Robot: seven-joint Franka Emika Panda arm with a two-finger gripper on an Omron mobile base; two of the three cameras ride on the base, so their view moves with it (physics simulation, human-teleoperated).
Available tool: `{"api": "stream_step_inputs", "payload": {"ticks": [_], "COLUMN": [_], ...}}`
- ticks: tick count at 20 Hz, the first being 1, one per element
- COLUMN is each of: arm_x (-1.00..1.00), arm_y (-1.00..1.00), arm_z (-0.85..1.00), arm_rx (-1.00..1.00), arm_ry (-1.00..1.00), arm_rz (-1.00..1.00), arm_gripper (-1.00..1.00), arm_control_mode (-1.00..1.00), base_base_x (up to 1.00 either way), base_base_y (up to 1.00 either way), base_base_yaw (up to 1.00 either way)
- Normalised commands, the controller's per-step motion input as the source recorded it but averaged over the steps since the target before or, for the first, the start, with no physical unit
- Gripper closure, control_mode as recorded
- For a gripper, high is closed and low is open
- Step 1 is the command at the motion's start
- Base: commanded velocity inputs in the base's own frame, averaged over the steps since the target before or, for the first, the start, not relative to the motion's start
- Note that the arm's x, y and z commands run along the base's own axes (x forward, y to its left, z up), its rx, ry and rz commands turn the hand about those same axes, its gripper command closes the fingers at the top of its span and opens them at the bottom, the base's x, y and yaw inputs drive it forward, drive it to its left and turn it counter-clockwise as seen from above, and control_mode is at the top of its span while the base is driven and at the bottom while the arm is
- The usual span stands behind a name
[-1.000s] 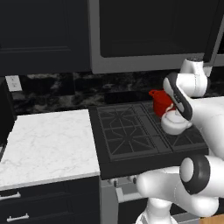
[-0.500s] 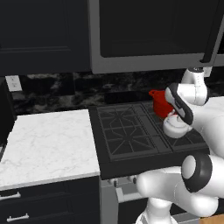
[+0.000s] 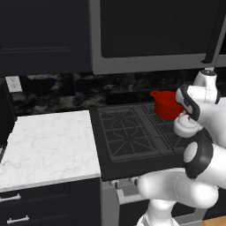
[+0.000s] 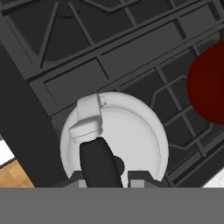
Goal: Pick the kettle from the counter and place it on a stove burner. Then turn the burner on.
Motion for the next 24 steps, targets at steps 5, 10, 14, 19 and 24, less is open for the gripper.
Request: {"api": "stream_step_inputs", "payload": {"ticks": [5,10,14,19,24], "arm_x": [0.2,0.34,0.29,0.04,0.02], "arm_y": [-0.28,-0.02,-0.01,-0.12,-0.12], "arm_z": [0.0,-0.15,-0.49,-0.35,-0.28], "arm_rx": [0.0,0.0,0.0,0.0,0.0], "arm_ry": [0.0,-0.02,-0.02,-0.04,-0.07], "arm_rz": [0.0,0.0,0.0,0.0,0.0], "arm_gripper": [1.0,1.0,1.0,1.0,1.0], "arm_control_mode": [-1.0,-1.0,-1.0,-1.0,-1.0], "base_base_x": [0.0,0.0,0.0,0.0,0.0], "base_base_y": [0.0,0.0,0.0,0.0,0.0], "base_base_yaw": [0.0,0.0,0.0,0.0,0.0]}}
